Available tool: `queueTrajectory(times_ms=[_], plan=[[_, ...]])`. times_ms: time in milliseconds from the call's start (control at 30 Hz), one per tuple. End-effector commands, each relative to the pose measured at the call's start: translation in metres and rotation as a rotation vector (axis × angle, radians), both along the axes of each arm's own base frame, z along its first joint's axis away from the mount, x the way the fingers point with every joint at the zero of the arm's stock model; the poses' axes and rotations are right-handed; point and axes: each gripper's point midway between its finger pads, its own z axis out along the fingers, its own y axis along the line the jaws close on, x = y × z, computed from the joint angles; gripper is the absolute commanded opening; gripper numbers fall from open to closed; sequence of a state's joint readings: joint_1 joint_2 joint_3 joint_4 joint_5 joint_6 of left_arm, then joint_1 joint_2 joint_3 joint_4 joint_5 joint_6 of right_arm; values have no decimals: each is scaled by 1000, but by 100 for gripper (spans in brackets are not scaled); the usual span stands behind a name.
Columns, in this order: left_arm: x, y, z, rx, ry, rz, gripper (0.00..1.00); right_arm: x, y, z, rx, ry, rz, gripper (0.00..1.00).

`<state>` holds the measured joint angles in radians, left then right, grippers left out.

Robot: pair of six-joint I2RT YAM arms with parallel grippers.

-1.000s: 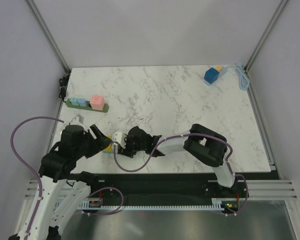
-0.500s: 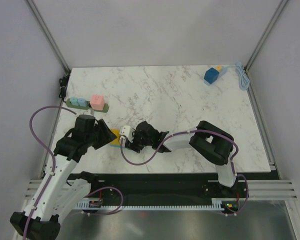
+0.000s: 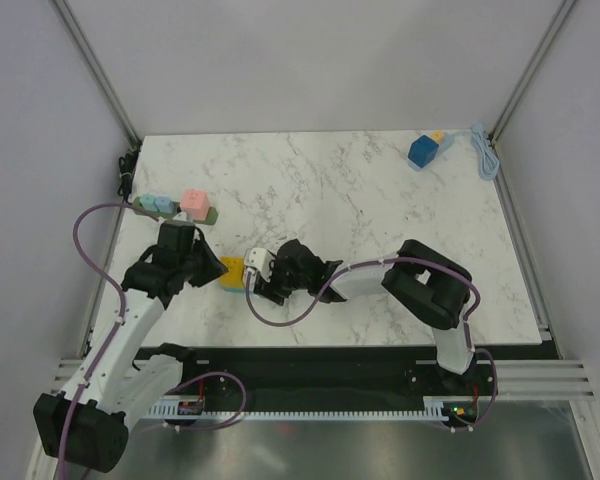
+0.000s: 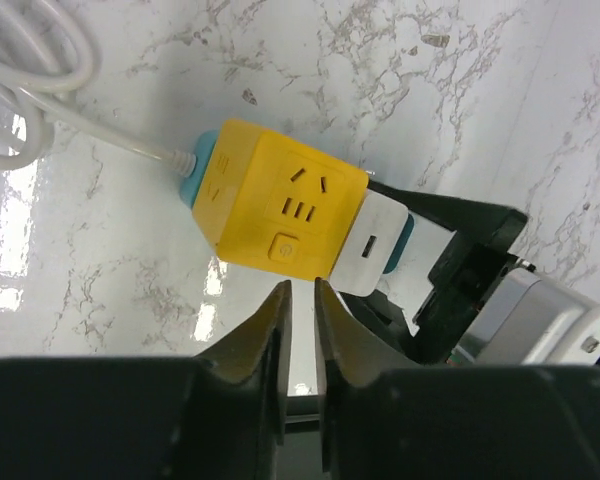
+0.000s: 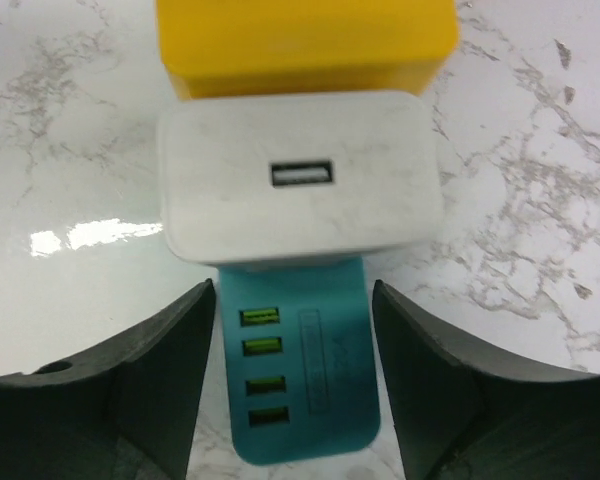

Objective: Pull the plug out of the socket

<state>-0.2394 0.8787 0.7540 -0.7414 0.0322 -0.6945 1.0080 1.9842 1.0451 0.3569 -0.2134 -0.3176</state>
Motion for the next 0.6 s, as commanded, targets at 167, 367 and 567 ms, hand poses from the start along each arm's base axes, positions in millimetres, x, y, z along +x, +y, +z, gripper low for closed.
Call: queueTrajectory(times_ms=[167, 367, 567], plan=[[20, -4, -3, -31, -47, -59, 11, -9, -31, 0, -17, 94, -9, 92], [23, -8, -9, -51, -53, -81, 2, -16, -19, 22, 64, 117, 26, 98], [25, -8, -20, -62, -40, -90, 2, -17, -8, 55, 188, 113, 28, 98]])
